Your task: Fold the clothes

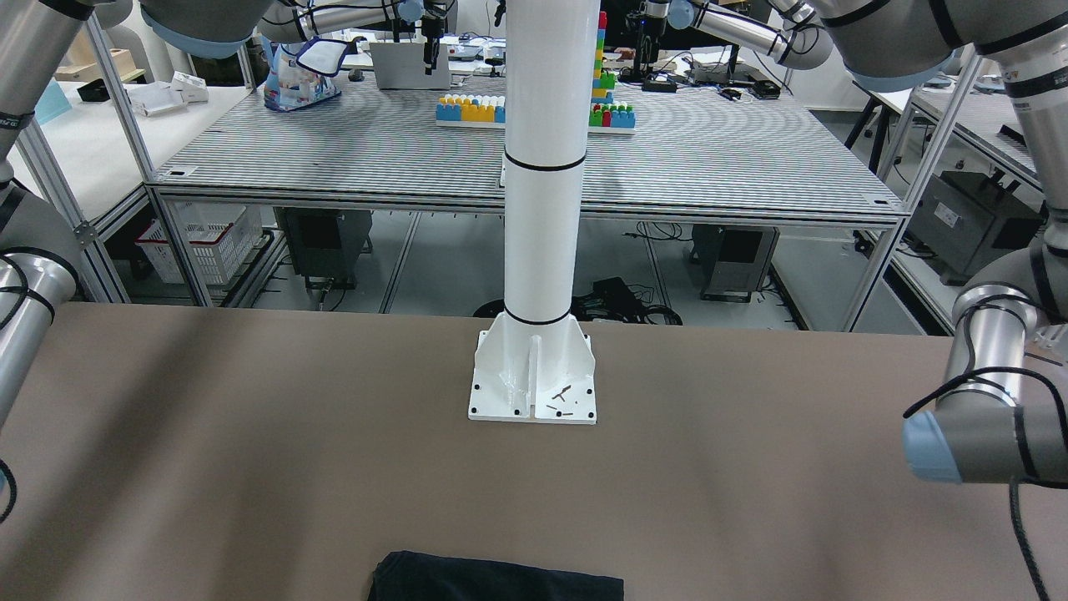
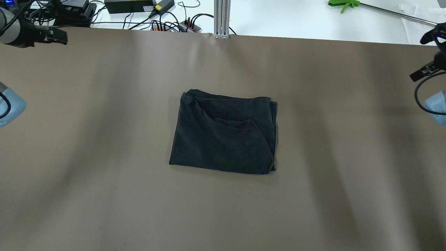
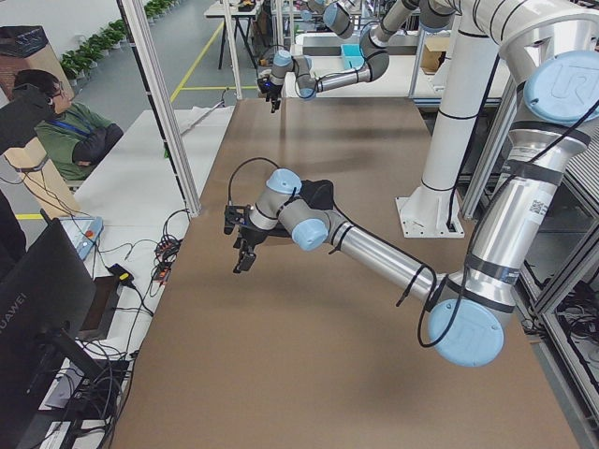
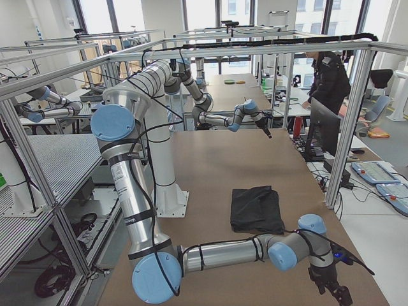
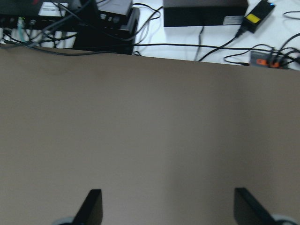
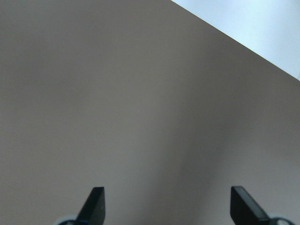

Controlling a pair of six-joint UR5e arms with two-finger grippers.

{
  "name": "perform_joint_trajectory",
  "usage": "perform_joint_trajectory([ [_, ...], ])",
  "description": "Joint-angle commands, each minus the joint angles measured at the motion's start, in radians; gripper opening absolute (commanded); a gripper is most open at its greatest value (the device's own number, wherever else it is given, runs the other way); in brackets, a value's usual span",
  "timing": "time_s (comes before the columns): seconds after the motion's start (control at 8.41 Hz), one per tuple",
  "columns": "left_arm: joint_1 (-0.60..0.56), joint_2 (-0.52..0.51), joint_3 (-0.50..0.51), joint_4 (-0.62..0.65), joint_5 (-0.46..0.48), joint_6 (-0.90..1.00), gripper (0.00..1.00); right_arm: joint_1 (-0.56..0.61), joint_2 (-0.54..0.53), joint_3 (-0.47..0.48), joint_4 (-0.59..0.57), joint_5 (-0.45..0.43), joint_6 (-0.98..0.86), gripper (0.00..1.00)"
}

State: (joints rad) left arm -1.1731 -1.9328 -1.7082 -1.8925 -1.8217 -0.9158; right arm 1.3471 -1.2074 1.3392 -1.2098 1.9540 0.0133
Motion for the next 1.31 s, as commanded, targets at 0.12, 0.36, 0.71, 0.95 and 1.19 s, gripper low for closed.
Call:
perform_joint_trajectory([
  [0.12, -0.121, 0.162, -0.001, 0.006, 0.111, 0.357, 1.00, 0.142, -0.148, 0.014, 0.016, -0.123, -0.179, 0.94],
  [0.36, -0.129, 0.182, -0.005, 0.006, 0.113, 0.359, 1.00, 0.176, -0.178, 0.014, 0.021, -0.162, -0.213, 0.94],
  [0.71, -0.166, 0.277, -0.007, -0.006, 0.197, 0.368, 1.00, 0.184, -0.179, 0.017, 0.021, -0.164, -0.204, 0.94],
  [0.95, -0.207, 0.337, 0.004, -0.040, 0.197, 0.487, 1.00, 0.184, -0.179, 0.018, 0.022, -0.164, -0.202, 0.94],
  [1.19, -0.211, 0.354, 0.048, -0.098, 0.197, 0.502, 1.00, 0.184, -0.181, 0.014, 0.021, -0.165, -0.200, 0.94],
])
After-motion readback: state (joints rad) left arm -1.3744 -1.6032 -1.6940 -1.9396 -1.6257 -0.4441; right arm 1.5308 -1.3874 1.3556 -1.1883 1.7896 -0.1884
